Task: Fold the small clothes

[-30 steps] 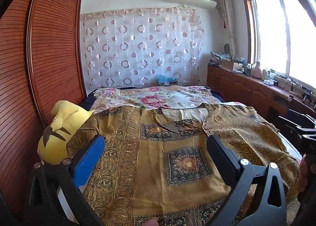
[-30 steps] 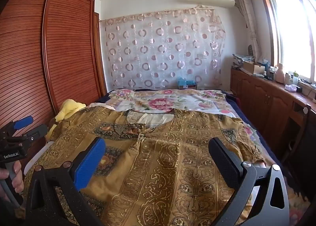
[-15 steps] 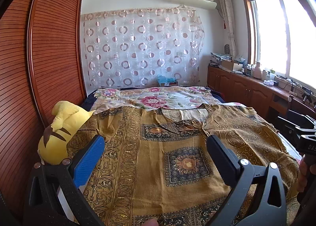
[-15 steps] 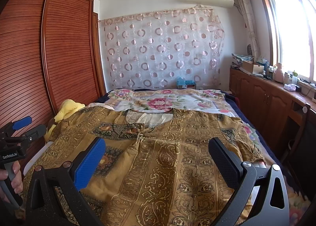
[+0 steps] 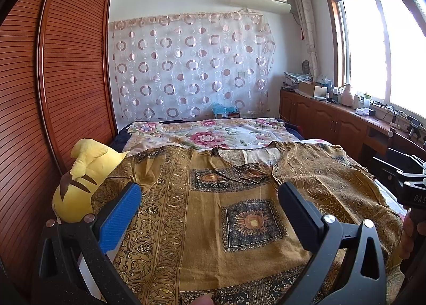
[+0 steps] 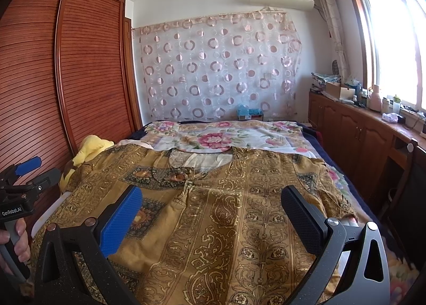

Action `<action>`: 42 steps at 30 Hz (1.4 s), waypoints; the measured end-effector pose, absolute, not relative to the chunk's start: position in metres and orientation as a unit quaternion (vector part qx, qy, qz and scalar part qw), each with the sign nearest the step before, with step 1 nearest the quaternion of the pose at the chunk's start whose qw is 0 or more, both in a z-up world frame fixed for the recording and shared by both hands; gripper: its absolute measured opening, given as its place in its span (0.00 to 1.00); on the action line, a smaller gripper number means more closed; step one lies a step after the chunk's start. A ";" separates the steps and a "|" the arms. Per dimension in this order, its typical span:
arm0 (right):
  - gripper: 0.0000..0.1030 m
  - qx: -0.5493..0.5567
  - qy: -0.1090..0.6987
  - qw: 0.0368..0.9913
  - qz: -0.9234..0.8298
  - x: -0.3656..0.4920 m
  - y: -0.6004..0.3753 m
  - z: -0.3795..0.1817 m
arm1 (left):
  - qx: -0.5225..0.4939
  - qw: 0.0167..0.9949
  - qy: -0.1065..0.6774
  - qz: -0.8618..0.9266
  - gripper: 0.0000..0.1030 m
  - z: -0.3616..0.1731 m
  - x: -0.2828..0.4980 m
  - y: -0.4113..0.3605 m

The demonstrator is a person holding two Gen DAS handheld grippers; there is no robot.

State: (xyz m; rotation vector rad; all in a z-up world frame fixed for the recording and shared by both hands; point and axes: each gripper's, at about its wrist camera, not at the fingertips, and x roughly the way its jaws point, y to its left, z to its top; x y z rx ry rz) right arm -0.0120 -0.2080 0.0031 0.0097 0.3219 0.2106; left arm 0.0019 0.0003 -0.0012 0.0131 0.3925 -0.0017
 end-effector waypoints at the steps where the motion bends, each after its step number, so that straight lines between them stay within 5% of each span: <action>1: 1.00 0.005 0.160 0.982 0.105 -0.012 -0.208 0.003 | 0.007 0.981 0.195 -0.001 1.00 -0.001 0.004 -0.001; 42: 1.00 0.006 0.160 0.981 0.107 -0.012 -0.205 0.002 | 0.008 0.981 0.194 0.000 1.00 0.011 -0.001 -0.001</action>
